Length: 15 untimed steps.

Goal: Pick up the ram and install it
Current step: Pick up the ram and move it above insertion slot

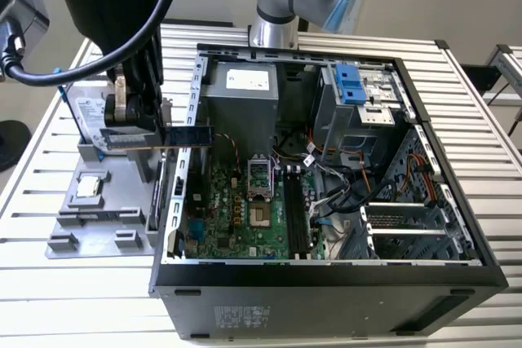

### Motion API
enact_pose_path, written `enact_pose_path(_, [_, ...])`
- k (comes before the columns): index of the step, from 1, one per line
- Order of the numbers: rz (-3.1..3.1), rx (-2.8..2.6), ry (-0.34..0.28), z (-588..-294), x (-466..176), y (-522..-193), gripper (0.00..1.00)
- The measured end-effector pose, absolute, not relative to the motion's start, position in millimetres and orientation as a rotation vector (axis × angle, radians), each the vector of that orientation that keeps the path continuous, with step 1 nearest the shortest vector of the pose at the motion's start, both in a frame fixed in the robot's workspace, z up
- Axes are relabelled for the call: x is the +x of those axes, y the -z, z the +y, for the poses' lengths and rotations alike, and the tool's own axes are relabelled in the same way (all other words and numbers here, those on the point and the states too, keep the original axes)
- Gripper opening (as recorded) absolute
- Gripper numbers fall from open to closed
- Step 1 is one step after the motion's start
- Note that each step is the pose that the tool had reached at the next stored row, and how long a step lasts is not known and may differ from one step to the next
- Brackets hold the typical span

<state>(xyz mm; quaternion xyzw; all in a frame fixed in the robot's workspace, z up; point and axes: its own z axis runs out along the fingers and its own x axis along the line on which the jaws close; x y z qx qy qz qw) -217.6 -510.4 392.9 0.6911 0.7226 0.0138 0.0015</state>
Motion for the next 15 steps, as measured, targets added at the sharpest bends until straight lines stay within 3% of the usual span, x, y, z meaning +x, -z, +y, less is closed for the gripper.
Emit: enact_pose_path(15, [2.268, 2.169, -0.043, -510.4, -203.9, -392.9, 0.0])
